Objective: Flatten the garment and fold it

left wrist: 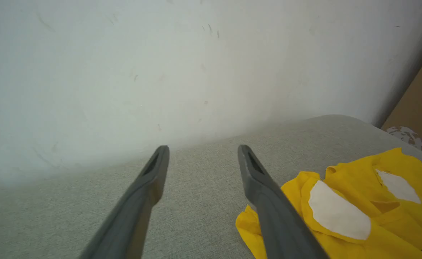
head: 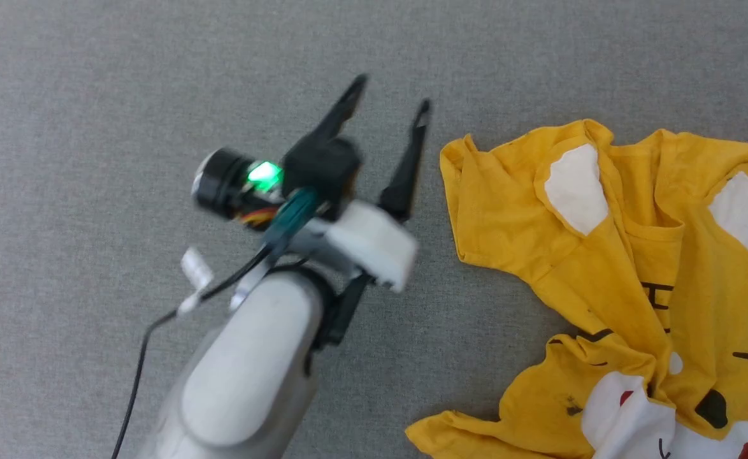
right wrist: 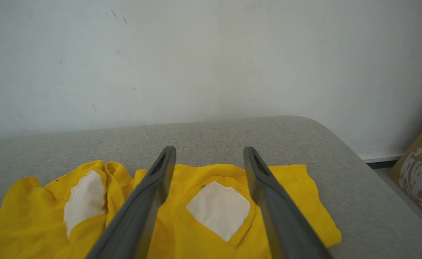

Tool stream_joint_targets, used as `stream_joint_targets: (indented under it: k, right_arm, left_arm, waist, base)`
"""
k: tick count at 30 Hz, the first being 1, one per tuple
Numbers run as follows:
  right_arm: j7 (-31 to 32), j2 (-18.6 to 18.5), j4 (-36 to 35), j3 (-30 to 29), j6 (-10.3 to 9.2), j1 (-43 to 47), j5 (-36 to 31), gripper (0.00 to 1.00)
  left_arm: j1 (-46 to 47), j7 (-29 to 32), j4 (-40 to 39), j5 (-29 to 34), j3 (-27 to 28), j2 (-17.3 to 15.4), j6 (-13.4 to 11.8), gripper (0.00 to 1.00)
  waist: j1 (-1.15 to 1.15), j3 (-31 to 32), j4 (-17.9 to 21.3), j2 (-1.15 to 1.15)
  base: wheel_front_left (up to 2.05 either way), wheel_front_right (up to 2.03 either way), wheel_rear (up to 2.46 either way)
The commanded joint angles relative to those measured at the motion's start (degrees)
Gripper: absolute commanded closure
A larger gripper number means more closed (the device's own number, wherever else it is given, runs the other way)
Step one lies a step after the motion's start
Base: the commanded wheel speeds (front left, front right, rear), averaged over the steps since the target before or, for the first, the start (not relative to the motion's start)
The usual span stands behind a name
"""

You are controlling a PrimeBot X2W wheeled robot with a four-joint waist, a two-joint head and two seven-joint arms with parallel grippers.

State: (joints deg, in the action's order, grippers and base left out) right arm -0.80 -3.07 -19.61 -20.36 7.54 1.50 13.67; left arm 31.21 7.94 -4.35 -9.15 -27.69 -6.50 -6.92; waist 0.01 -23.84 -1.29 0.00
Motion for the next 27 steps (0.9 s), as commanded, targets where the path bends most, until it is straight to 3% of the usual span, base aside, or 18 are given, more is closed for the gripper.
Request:
stream_joint_targets:
  k: [1,4,8,13,27]
  right_arm:
    - [-0.3,0.2,-0.2,-0.2,-0.05,-0.9,0.3,0.00]
    - [0.1,0.2,-0.4,-0.7,-0.05,-1.6,0.4,0.00]
    - [0.6,0.2,-0.1,-0.8,-0.05,-2.1,0.9,0.00]
    - [1.0,0.2,0.7,-0.7,-0.05,-2.4,1.6,0.00]
    - [1.3,0.2,2.3,-0.3,-0.05,-2.8,2.0,0.00]
  left_arm:
    - [1.2,1.2,0.8,-0.1,-0.6,0.5,0.5,0.00]
    - [6.1,7.0,4.5,-1.8,-3.4,2.3,1.8,0.00]
    - [9.4,11.4,9.2,-3.9,-6.5,3.3,1.1,0.00]
    - [11.0,12.1,14.5,-5.3,-8.4,3.5,-1.3,0.00]
    - [12.3,15.4,23.8,-9.5,-13.1,3.6,-4.7,0.00]
  waist:
    - [-0.01,-1.1,0.0,0.00]
    - [-0.01,-2.2,0.2,0.00]
    - [-0.01,-3.3,1.1,0.00]
    - [-0.01,-4.2,1.9,0.00]
    - [-0.01,-4.7,2.3,0.00]
  base:
    - [0.00,0.00,0.00]
    - [0.00,0.00,0.00]
    - [0.00,0.00,0.00]
    - [0.00,0.00,0.00]
    - [0.00,0.00,0.00]
